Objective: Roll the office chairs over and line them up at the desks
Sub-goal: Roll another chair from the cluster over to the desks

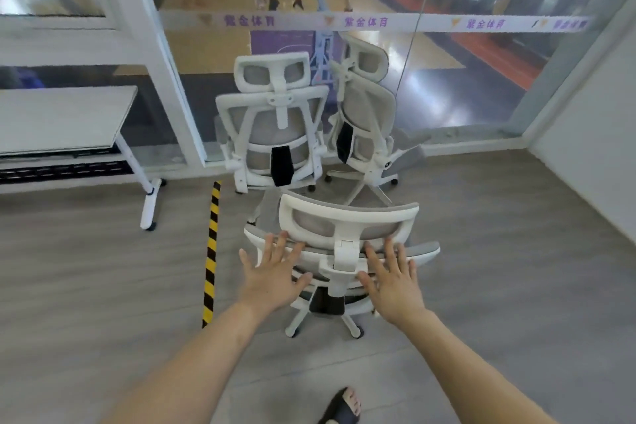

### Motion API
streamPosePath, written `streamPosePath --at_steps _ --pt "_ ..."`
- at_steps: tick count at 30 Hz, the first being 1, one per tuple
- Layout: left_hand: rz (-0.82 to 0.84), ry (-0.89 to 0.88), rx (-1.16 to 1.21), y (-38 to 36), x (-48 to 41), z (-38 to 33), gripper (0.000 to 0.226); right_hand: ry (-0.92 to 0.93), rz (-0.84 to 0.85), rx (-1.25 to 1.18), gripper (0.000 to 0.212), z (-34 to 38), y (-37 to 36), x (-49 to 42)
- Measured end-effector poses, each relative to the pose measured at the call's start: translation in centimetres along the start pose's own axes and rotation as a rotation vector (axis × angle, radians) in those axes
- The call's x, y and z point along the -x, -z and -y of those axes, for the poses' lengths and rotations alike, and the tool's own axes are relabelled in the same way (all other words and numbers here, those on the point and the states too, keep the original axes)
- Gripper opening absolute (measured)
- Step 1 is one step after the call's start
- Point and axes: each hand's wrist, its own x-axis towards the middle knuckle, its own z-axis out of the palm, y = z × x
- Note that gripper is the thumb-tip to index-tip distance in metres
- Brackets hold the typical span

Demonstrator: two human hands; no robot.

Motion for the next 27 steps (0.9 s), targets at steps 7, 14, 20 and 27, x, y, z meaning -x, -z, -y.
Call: streamPosePath --at_steps 7,14,20,27 --pt "-0.025 0.24 0.071 -3.5 17.0 11.1 0.076 0.223 0.055 0.027 0.068 13.5 -5.0 8.2" --pt "-0.034 0.531 0.16 -6.0 30.2 20.0 0.078 0.491 0.148 0.085 0.067 26.1 -8.5 11.8" --pt "-0.041 0.731 0.263 -7.3 38.5 26.6 0.081 0.691 0.23 0.119 0.067 37.5 -10.9 12.6" --pt "-0.088 0.925 0.364 -8.2 45.7 35.7 0.082 0.892 0.294 0.166 0.067 51.9 -14.8 12.6"
